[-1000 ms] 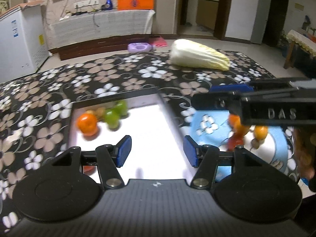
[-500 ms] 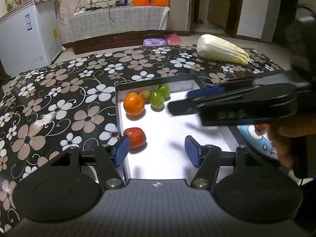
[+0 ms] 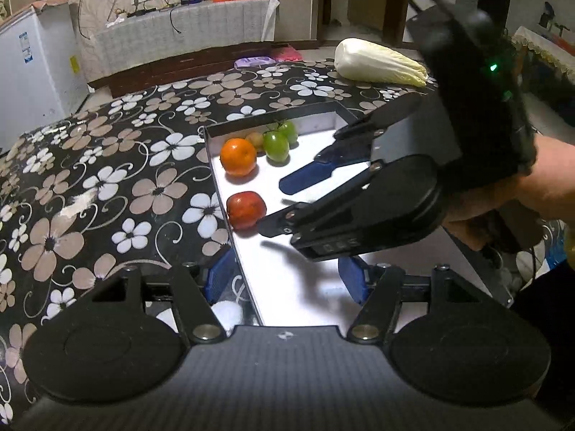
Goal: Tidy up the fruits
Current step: 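Close the right tool on the red fruit and lift it, then grasp an orange with the left tool while the right tool holds the red fruit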
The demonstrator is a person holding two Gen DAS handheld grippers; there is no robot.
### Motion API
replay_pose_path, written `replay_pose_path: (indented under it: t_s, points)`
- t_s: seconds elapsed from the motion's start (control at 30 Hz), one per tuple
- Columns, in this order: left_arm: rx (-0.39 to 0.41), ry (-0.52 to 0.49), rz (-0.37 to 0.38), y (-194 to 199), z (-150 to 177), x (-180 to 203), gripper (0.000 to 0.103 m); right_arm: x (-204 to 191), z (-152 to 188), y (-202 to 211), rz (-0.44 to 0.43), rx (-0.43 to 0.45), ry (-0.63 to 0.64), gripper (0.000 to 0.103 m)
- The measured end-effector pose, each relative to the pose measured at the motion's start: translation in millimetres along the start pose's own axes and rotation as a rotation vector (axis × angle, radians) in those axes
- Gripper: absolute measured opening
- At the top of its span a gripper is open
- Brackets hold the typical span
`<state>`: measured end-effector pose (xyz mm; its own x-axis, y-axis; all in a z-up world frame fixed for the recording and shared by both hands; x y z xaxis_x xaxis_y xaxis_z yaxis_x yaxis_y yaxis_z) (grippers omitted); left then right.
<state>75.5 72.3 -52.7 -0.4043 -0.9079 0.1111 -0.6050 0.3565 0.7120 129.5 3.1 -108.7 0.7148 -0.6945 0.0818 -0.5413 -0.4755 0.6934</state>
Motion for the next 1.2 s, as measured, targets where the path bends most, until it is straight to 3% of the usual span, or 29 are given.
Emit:
replay_pose_path:
  t_s: [0.33,0.4,0.53,0.8,0.97,1.07,1.2]
  points:
    - [0.003,-0.022,0.023,0.9,-1.6,6.5,0.071,-20.7,-11.6,-22.9,0.080,0.010,0.176,0.043]
    - [0.012,-0.019,0.027,2.1,-4.0,7.1,0.073,-19.5,-11.4,-24.0,0.063,-0.002,0.162,0.036]
    - [0.020,-0.023,0.026,2.1,-7.7,8.8,0.075,-17.1,-10.6,-19.2,0.063,-0.012,0.137,0.036]
    - [0.031,0.032,-0.032,-17.8,-29.2,2.5,0.075,36.9,-4.3,27.5,0.088,0.035,-0.109,0.036]
    - [0.040,0.106,-0.154,-45.3,-49.8,-20.0,0.073,77.8,6.0,56.8,0.110,0.084,-0.295,0.036]
    - [0.049,0.186,-0.190,-60.7,-59.0,-42.6,0.067,88.1,9.2,68.7,0.097,0.109,-0.348,0.036]
    - [0.069,0.243,-0.169,-75.1,-69.0,-52.8,0.061,91.0,13.2,80.6,0.090,0.124,-0.348,0.036]
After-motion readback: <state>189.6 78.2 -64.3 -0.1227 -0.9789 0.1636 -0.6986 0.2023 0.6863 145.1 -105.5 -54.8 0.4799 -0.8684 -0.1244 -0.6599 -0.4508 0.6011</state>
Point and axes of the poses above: each gripper's, at about its wrist camera, not at the fingertips, and y roughly against the way its jaws point, x to its right, z to its underside, the point moved 8 cm from there along -y, roughly the way its jaws point, and after that the axes turned 8 degrees about z, right-handed, at the moved point
